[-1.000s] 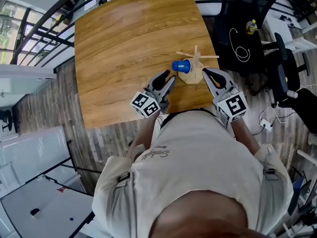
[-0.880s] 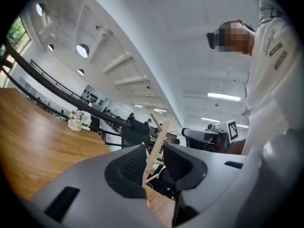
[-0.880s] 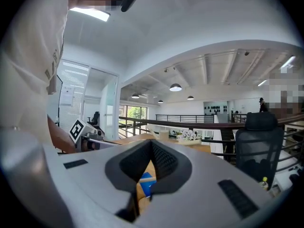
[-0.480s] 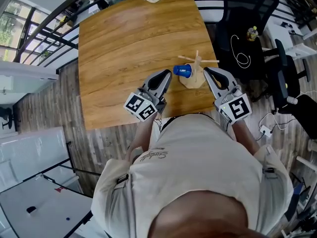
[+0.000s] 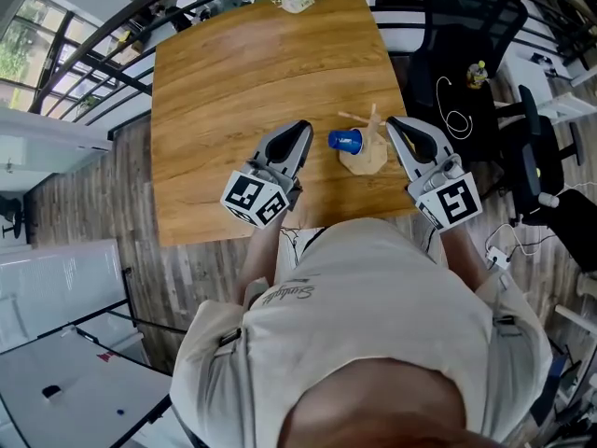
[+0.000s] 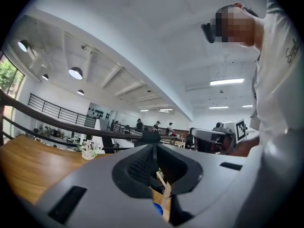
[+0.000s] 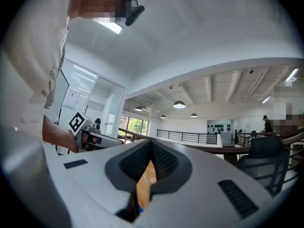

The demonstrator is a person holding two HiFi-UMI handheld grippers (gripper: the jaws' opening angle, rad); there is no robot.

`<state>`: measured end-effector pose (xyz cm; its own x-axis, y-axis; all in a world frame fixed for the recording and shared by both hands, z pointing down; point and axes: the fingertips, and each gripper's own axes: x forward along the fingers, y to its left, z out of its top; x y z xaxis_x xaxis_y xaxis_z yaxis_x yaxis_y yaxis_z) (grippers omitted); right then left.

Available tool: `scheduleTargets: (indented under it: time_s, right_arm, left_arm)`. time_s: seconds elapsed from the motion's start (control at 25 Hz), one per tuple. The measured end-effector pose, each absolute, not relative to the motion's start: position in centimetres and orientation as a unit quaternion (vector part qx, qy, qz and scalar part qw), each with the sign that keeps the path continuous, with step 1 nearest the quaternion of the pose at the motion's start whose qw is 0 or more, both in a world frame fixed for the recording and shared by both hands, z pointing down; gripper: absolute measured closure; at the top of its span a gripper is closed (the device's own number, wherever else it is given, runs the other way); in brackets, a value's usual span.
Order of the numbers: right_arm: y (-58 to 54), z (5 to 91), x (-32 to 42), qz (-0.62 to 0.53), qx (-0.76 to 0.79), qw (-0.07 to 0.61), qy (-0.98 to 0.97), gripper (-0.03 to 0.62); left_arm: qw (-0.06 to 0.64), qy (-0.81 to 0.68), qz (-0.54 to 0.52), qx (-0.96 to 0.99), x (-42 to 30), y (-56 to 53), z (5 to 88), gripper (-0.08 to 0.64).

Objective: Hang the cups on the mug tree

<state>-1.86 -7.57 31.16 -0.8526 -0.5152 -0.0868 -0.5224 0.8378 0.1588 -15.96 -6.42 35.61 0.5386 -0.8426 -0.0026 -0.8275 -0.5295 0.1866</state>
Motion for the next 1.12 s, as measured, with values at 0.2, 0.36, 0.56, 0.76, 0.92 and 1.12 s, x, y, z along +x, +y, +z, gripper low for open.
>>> scheduleTargets:
  time_s: [0.2,0.36,0.56,0.76,0.92,1.12]
  right_arm:
    - [-8.5,30.2,-2.0,0.089,-0.269,0.028,0.959,0.597]
    - [-9.0,29.7,-2.5,0.096,-0.264,0.031,0.959,0.597]
    - [-9.4,29.2,-3.0,0.097,-0.26,0.036,0.96,0.597]
    - [-9.9,29.8,-2.9,0.069,-0.27,0.043,0.959,0.597]
    - [-10.6,30.0,-2.6,0.035,-0.277,0.057,0.958,0.597]
    - [-10.6,30.1,-3.1,0.038,-0.274,0.052,0.96,0.597]
  left_arm:
    - [0.061,-0.489,-0.054,0.868,-16.4,-6.5,33.6,0.526]
    - [0.047,-0.506,-0.065,0.859,-17.2,-7.0,32.0,0.526]
    - [0.02,-0.524,-0.067,0.849,-18.1,-7.0,30.0,0.526]
    - [0.027,-0.525,-0.074,0.847,-17.4,-7.1,30.2,0.526]
    - [0.023,-0.52,-0.067,0.851,-16.8,-7.0,30.2,0.526]
    - [0.031,-0.531,-0.064,0.844,-17.9,-7.1,30.6,0.526]
